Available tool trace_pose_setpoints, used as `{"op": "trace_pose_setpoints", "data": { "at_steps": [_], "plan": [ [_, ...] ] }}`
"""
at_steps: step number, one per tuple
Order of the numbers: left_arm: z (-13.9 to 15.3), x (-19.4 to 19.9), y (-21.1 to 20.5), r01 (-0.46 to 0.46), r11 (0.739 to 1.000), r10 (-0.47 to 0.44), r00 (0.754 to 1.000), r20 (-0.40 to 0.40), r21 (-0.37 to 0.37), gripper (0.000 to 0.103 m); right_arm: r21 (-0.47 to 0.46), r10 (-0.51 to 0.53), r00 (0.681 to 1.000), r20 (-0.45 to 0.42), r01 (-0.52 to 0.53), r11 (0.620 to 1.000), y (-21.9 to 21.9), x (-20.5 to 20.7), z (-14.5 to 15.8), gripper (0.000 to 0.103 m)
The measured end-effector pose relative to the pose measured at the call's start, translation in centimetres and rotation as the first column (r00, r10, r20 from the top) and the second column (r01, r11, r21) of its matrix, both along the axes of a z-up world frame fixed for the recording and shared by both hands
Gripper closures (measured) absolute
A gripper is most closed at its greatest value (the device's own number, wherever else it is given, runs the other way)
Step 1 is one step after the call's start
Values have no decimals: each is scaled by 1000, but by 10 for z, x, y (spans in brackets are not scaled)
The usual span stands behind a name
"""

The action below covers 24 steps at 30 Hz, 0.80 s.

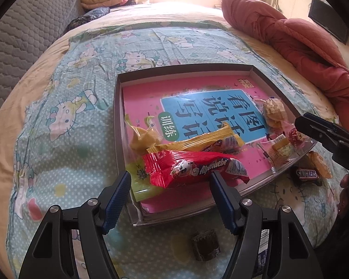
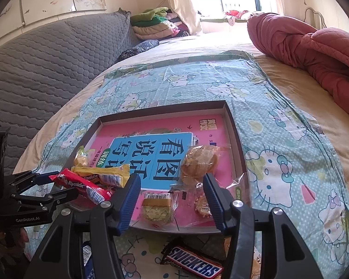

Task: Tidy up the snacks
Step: 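Lift both open tools up and away from the tray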

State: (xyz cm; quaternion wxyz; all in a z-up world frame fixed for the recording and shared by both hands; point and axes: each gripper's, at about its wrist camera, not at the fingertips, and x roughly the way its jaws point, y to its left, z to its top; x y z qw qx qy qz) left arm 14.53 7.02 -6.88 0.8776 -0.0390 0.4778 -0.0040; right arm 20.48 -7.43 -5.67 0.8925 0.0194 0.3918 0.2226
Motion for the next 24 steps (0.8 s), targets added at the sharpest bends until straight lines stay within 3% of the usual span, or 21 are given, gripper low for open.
{"op": "trace_pose_setpoints", "data": {
  "at_steps": [5,11,24],
  "plan": [
    [10,-2,5,-33,999,33,999,29,-12,31,4,-2,1000,11,2,1000,-3,0,6,45],
    [31,-11,18,-69,993,76,994,77,-94,31,25,-10,999,44,9,1000,-14,-3,22,40],
    [83,-40,4,-44,992,66,978,199,-114,31,69,1,995,100,-8,998,-40,-17,56,32]
  ]
}}
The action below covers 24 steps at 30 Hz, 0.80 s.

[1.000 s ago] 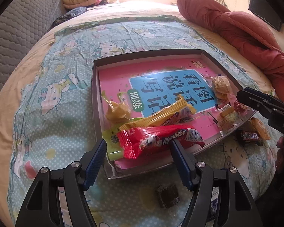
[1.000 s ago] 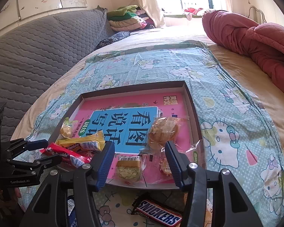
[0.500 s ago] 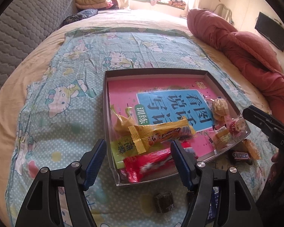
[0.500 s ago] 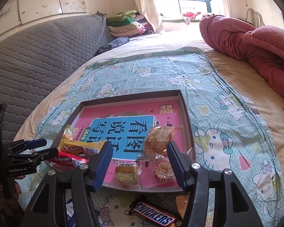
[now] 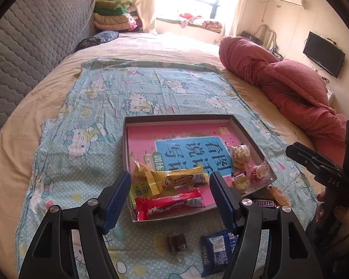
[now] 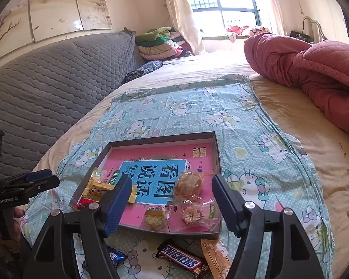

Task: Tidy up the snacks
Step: 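Lift both open tools up and away from the tray, then move left tool toward the blue pack while right tool approaches the Snickers bar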

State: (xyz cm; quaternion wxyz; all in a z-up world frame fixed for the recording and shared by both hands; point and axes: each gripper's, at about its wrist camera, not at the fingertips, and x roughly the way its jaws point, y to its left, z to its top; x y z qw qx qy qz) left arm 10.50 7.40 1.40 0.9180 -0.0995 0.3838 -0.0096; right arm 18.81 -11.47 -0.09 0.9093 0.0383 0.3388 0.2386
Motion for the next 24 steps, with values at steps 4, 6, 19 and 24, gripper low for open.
{"op": "trace_pose_setpoints", "data": {
  "at_steps": [4,6,19,24],
  "plan": [
    [7,-7,-7,11,1000,-11,1000,13,-11,31,15,-13,1000,-1,13,1000,-8,-3,4,31],
    [8,-10,-12,19,1000,-19,1000,13,-8,31,22,-21,1000,0,21,1000,-13,-6,7,31],
    [14,-27,-34,47,999,-47,999,9,-23,31,37,-71,997,-9,72,997,-45,-19,15,31],
    [8,-36,-43,60,998,-60,998,-23,-29,31,35,-74,997,-8,74,997,-49,-25,17,30]
  ]
}}
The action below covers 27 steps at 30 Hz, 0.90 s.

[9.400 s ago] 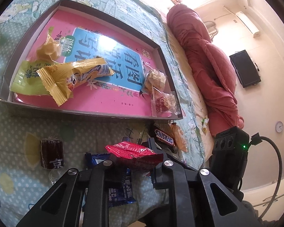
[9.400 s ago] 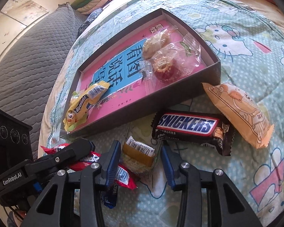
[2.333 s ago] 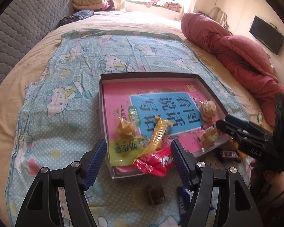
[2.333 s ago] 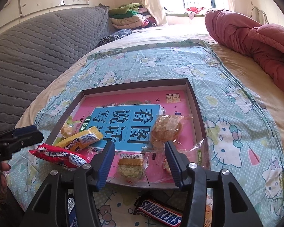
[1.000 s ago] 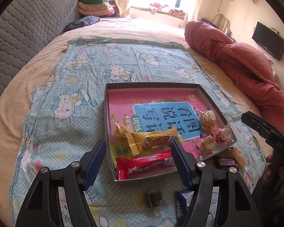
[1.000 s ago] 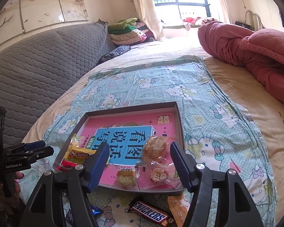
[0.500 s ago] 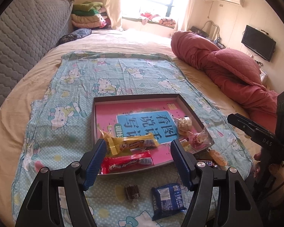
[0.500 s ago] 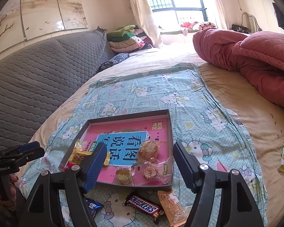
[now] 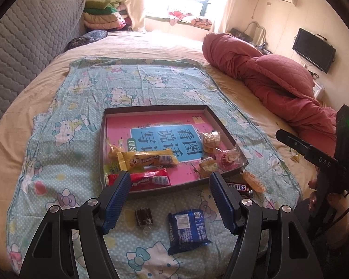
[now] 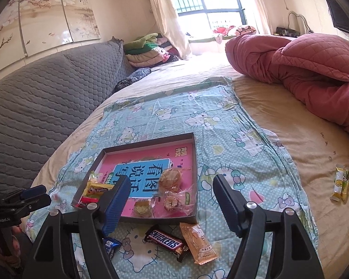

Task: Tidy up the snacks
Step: 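Move left tool toward the blue pack while right tool approaches the Snickers bar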

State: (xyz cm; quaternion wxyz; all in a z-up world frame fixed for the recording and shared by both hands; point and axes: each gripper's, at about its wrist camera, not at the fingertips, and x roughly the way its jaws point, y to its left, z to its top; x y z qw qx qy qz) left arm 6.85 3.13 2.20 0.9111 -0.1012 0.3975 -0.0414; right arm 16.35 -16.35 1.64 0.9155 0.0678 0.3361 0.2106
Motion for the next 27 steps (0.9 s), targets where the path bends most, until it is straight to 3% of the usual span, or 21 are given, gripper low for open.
{"op": "trace_pose_setpoints", "data": {
  "at_steps": [27],
  "plan": [
    [-43,-13,-44,28,1000,-29,981,-191,-8,31,-17,40,996,-86,-42,999,-8,-24,-18,30]
  ]
}}
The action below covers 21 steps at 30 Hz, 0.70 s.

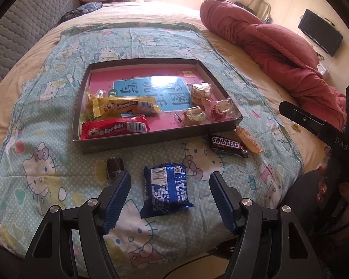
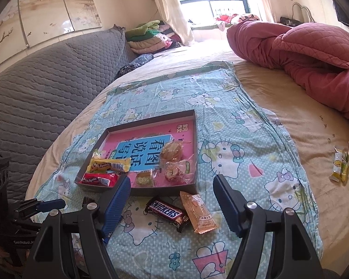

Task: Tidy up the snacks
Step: 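Move left tool toward the blue pack while right tool approaches the Snickers bar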

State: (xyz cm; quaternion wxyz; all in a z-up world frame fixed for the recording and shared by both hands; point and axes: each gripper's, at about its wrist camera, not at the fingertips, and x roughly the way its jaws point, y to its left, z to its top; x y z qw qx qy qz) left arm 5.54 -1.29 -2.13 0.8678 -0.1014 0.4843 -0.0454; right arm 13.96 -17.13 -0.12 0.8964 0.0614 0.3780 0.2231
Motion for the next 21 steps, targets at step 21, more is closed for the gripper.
{"op": "trace_pose_setpoints", "data": {
  "at_steps": [21],
  "plan": [
    [-47,10,-8,16,998,-25,992,-122,-67,31,-78,-27,972,-235,8,997,-3,34,-67,30]
  ]
}}
